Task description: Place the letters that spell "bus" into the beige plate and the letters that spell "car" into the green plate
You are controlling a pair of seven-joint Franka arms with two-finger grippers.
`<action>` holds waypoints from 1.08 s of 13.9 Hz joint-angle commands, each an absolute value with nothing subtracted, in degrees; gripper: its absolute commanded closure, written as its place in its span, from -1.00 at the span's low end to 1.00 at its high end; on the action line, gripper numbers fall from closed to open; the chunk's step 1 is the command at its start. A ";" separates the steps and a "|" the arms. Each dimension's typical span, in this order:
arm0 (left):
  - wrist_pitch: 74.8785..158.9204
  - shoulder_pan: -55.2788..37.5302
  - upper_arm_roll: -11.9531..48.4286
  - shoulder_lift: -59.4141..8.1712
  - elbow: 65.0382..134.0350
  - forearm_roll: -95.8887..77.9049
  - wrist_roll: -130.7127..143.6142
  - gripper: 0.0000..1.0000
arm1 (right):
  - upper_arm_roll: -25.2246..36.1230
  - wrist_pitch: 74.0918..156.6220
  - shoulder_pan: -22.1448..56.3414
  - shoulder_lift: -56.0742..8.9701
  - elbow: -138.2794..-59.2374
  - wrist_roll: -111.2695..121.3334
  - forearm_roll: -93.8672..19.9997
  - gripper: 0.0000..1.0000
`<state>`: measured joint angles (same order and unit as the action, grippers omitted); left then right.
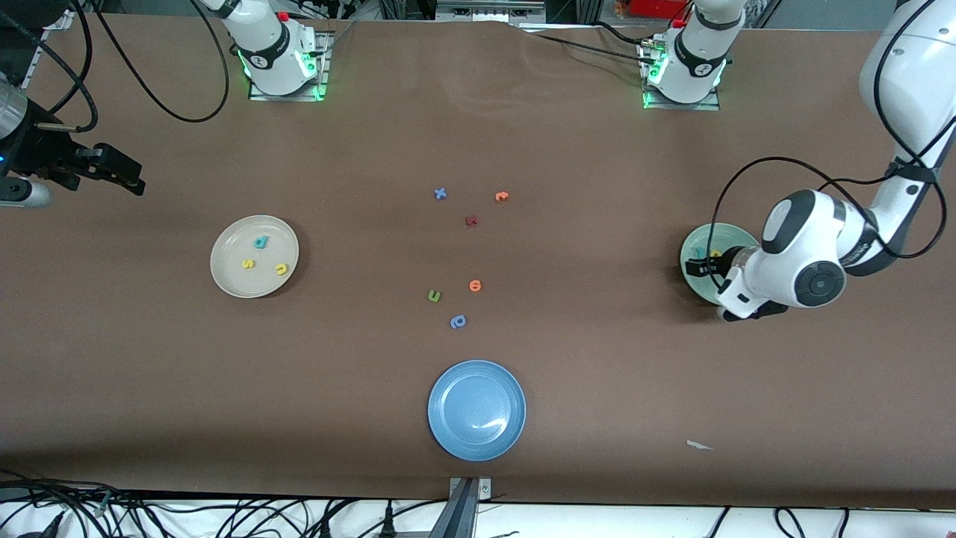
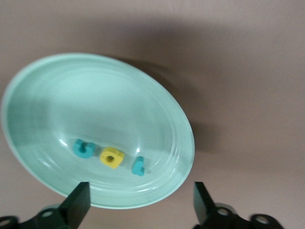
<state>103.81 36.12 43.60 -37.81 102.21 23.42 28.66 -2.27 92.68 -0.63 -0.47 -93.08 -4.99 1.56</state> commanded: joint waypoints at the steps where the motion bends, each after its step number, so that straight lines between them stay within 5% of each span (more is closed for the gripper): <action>1: 94.79 35.78 44.47 -34.63 94.44 23.12 25.14 -1.00 | -2.55 92.64 -0.97 0.53 -93.60 -5.10 0.70 -1.00; 6: 80.69 35.60 46.32 -34.63 74.56 21.53 18.73 -1.00 | -2.64 92.64 -0.97 0.53 -93.69 -5.10 0.70 -1.00; 15: 78.05 32.52 45.97 -33.49 63.55 30.32 14.95 -0.99 | -2.55 92.64 -0.97 0.53 -93.69 -5.10 0.70 -1.00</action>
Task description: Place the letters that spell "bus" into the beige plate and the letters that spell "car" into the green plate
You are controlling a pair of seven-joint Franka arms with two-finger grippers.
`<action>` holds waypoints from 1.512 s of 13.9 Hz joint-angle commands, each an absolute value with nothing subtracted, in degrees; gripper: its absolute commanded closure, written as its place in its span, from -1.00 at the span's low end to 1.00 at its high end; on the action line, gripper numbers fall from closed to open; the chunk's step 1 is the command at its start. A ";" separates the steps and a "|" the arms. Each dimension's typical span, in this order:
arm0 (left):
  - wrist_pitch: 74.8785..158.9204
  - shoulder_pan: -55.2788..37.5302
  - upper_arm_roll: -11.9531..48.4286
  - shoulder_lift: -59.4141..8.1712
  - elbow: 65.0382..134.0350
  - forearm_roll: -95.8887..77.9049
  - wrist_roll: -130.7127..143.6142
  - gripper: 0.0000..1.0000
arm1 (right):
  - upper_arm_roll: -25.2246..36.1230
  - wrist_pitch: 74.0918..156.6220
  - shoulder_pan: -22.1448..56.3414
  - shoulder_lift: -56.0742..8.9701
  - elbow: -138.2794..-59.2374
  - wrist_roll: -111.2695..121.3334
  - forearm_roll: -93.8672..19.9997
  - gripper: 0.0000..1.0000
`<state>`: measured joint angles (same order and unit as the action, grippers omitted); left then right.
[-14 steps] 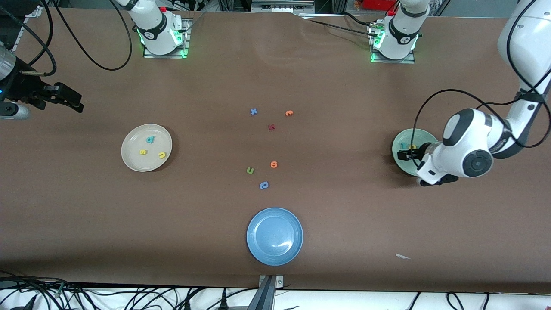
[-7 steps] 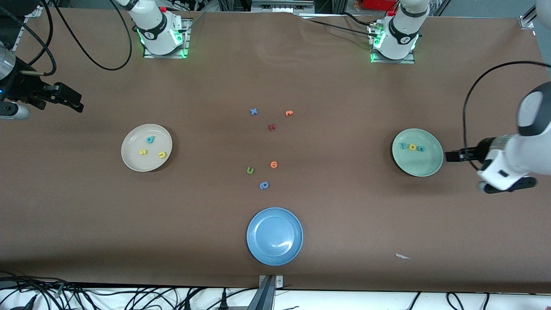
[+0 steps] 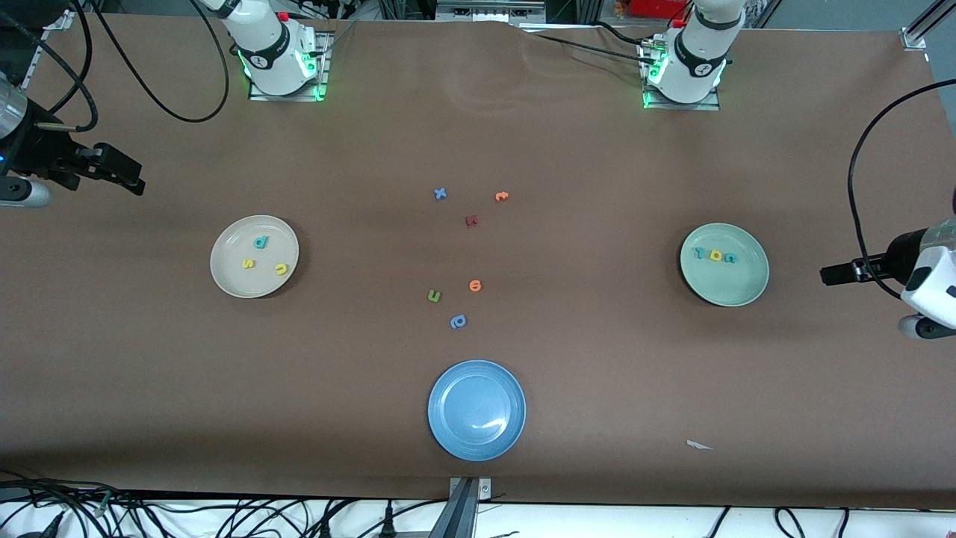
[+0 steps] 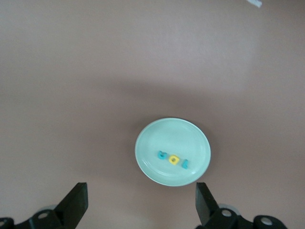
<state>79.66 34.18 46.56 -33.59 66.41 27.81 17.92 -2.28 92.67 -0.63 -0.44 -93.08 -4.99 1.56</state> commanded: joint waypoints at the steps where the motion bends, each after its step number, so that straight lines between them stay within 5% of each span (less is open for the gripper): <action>1: 78.05 30.17 44.40 -33.57 62.76 30.15 13.81 -0.99 | -2.64 92.64 -0.97 0.53 -93.60 -5.10 0.70 -1.00; 8: 76.81 7.23 2.08 -27.96 59.15 -0.40 4.76 -0.95 | -2.64 92.64 -0.97 0.53 -93.69 -5.10 0.70 -1.00; 13: 90.93 6.85 0.44 -16.55 76.61 -3.42 4.31 -0.89 | -2.64 92.64 -0.97 0.62 -93.60 -5.19 0.79 -1.00; 21: 90.97 4.49 1.23 -16.79 76.64 -2.72 0.97 -0.99 | -2.64 92.64 -0.97 0.62 -93.60 -5.19 0.70 -1.00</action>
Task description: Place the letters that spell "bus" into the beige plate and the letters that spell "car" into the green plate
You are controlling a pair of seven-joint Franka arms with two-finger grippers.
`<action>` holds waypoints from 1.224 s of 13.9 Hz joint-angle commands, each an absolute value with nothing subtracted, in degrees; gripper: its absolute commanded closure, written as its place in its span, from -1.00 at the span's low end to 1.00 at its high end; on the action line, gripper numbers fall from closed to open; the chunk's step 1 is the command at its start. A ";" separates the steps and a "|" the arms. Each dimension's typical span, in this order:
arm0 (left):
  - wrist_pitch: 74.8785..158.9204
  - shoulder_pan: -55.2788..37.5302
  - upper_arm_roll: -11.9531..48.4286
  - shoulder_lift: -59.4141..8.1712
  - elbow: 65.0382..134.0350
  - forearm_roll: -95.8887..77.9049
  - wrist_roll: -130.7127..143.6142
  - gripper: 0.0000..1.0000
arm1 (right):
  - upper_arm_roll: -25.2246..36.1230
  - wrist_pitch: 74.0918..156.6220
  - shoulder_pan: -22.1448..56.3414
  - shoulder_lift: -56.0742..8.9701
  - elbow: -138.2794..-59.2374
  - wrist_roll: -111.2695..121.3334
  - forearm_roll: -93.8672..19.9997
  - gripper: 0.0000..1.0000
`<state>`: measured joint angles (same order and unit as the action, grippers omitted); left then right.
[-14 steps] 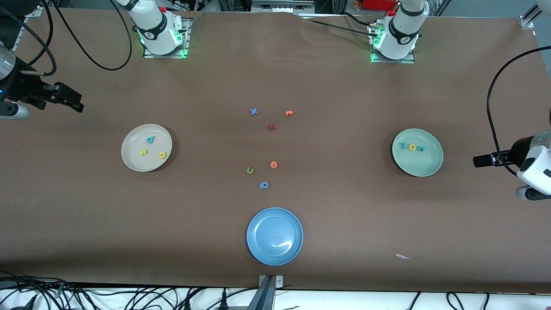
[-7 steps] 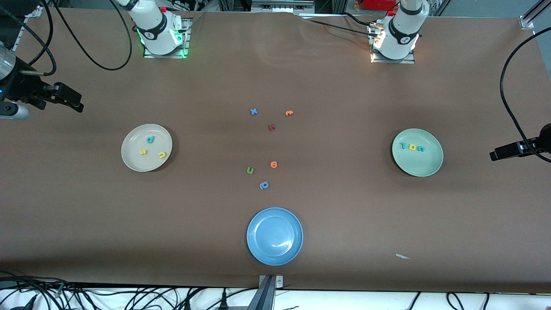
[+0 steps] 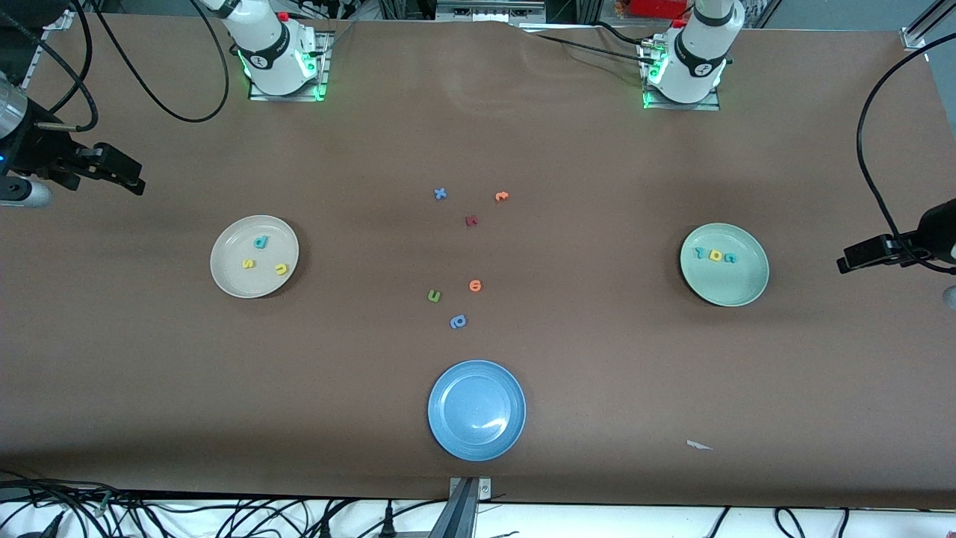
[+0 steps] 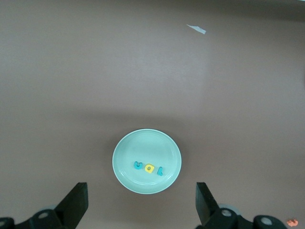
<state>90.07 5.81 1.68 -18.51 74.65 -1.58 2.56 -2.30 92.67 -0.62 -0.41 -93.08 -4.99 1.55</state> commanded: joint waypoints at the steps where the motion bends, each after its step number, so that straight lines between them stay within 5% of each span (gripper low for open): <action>1: 91.05 4.13 1.14 -16.79 76.64 -2.72 0.88 -0.99 | -2.64 92.64 -0.97 0.62 -93.69 -5.19 0.79 -1.00; 17: 90.53 2.81 2.37 -16.96 74.97 -0.79 1.32 -1.00 | -4.13 92.02 -0.97 0.79 -93.60 -5.54 0.70 -1.00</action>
